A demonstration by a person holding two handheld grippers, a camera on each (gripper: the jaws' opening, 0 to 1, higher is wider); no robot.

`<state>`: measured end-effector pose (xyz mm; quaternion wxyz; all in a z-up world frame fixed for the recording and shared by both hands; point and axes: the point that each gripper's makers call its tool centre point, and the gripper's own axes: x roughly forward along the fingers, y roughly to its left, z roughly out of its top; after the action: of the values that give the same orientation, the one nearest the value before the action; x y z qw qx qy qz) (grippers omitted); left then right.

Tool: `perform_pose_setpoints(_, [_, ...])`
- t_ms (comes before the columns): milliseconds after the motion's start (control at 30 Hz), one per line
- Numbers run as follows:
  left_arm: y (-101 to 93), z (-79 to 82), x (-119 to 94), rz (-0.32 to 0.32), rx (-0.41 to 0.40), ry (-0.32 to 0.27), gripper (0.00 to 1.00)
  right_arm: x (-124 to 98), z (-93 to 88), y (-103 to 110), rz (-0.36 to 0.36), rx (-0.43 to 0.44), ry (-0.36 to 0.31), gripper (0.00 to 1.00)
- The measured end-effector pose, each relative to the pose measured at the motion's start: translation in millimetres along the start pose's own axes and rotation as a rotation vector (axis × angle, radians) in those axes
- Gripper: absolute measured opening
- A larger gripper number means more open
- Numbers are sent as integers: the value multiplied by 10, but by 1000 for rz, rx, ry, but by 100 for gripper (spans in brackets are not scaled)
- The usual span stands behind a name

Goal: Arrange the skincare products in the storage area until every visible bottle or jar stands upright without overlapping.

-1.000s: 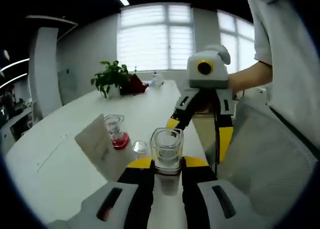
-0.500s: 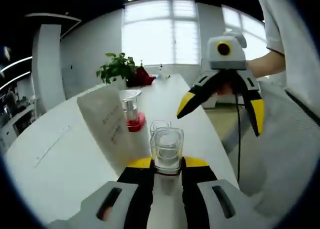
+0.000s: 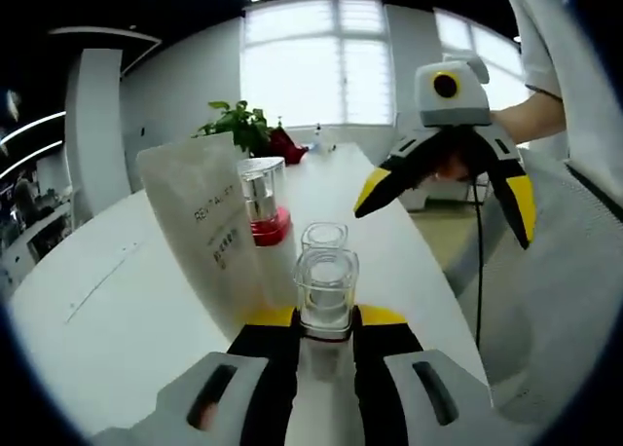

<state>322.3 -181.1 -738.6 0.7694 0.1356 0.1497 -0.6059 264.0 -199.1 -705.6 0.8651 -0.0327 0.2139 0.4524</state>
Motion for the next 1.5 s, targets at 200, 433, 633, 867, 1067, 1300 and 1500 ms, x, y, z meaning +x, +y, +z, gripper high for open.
perform_pose_setpoints(200, [20,-44,34,14,-10,3,23,-1,-32,-16,-13,19,1,81])
perform_pose_setpoints(433, [44,-77,42,14,-32,-2,23,8,-35,16,2,24,1,81])
perform_pose_setpoints(633, [27,-87,38,4,-45,2,21,25,-38,44,13,27,3,81])
perform_pose_setpoints(867, [-22,-72,35,-2,-42,8,20,25,-42,60,19,33,6,81])
perform_pose_setpoints(1067, [-25,-70,29,3,-38,8,21,33,-45,73,23,33,8,81])
perform_pose_setpoints(1300, [-20,-42,44,11,-44,-3,25,34,-51,70,24,37,9,81])
perform_pose_setpoints(1500, [-10,-45,11,13,-47,-2,26,33,-49,72,23,35,10,82])
